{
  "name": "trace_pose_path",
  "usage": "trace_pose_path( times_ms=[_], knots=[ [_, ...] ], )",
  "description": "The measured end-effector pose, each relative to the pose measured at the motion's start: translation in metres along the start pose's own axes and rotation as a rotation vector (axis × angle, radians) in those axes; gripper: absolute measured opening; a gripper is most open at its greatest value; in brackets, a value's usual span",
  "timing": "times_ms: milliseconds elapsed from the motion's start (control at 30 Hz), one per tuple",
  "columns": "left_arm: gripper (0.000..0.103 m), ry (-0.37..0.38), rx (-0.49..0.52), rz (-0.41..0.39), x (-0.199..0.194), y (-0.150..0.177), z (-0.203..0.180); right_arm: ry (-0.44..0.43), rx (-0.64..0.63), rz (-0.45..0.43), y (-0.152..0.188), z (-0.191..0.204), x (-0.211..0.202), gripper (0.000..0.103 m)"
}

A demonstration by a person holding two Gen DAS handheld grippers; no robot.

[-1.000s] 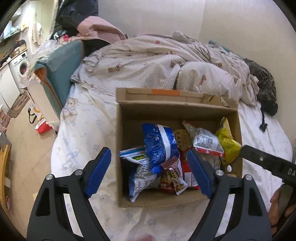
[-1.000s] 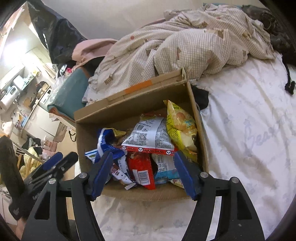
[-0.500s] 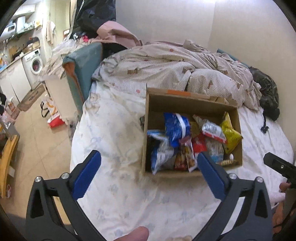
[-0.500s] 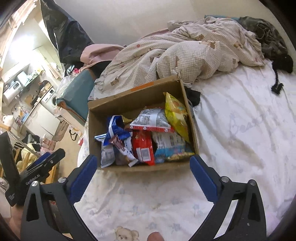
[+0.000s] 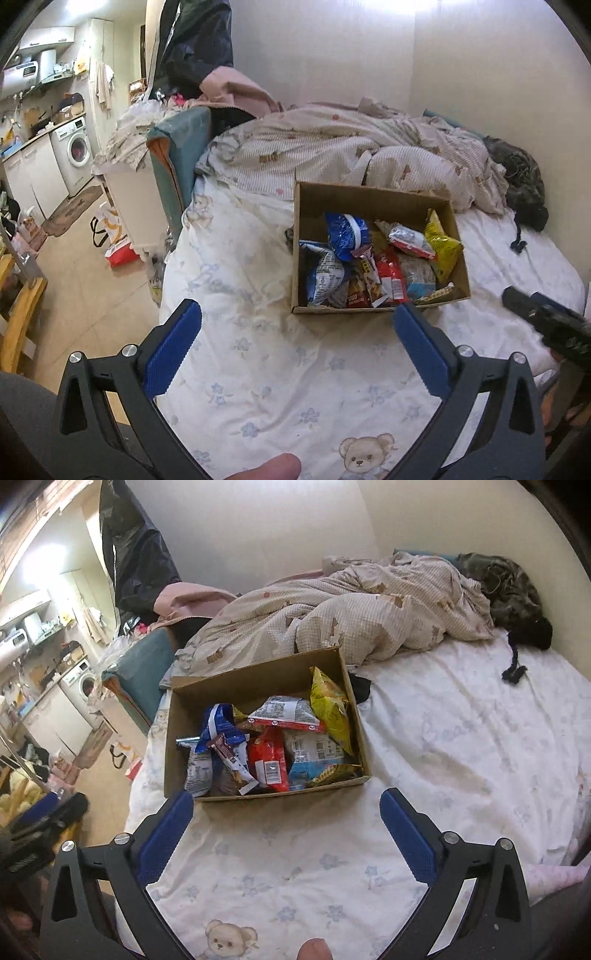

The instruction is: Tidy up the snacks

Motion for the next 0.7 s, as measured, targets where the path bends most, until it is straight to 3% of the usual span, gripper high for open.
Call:
trace_pose_path(
  times_ms=[200, 367, 700],
  knots=[
    [0.103, -0.001, 0.01, -0.067, -0.006, -0.006, -0.003, 0.048, -0.084, -0.073, -0.001, 0.012, -0.004, 0.103],
    [0.103, 0.008, -0.011, -0.061, -0.004, -0.004, 0.0, 0.07, -0.14, -0.147, -0.006, 0.021, -0.015, 0.103],
    [0.103, 0.006, 0.015, -0.064, -0.002, -0.001, -0.006, 0.074, -0.119, -0.148, -0.009, 0.016, -0.015, 0.103]
  ],
)
Point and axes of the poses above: each gripper's, at about its wrist camera, not at the fingertips, and x roughly the way its jaws point, z to its left, y to its underside, the point moved 6 cm from there along x, roughly the way its jaws point, and after that the axes turned 6 degrees about -z, right-handed, at the moved point
